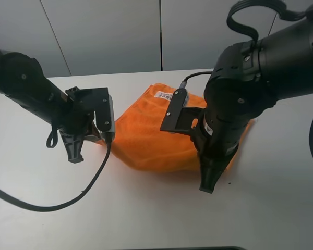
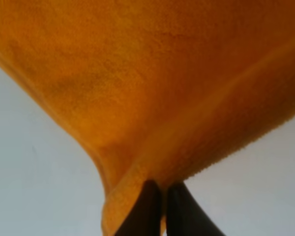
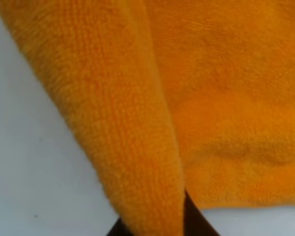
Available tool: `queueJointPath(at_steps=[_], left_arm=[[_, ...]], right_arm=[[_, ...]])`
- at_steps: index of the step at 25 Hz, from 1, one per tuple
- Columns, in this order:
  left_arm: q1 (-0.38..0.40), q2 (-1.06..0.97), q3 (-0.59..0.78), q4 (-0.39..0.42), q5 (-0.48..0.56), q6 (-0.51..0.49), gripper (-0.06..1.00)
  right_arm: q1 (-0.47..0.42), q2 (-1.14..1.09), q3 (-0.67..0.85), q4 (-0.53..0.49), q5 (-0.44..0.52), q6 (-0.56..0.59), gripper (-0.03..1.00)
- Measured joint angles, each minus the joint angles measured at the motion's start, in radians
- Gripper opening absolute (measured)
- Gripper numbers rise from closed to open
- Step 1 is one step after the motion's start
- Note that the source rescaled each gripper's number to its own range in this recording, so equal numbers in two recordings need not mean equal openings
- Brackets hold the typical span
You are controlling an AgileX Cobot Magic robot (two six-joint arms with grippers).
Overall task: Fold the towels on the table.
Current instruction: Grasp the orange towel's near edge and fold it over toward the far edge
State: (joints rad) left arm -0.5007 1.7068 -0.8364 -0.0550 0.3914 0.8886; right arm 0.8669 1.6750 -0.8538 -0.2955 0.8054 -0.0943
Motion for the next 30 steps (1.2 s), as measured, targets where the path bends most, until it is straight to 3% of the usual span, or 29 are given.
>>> queueJointPath(at_steps=[4,7,15,30], left_arm=[[-0.006,0.000,-0.063,0.119,0.028,-0.136,0.00],[-0.007,0.000,-0.118,0.171,0.036,-0.164,0.00],[-0.008,0.000,-0.194,0.256,-0.047,-0.172,0.00],[-0.008,0.081,-0.225,0.419,-0.233,-0.172,0.00]], right_arm=[[-0.052,-0.017,0.000,-0.014,0.002,0.007,0.00],[-0.081,-0.030,0.000,-0.035,0.002,0.013,0.00],[-0.101,-0.042,0.000,-0.085,-0.006,0.037,0.00],[-0.141,-0.042,0.000,-0.228,0.000,0.191,0.00]])
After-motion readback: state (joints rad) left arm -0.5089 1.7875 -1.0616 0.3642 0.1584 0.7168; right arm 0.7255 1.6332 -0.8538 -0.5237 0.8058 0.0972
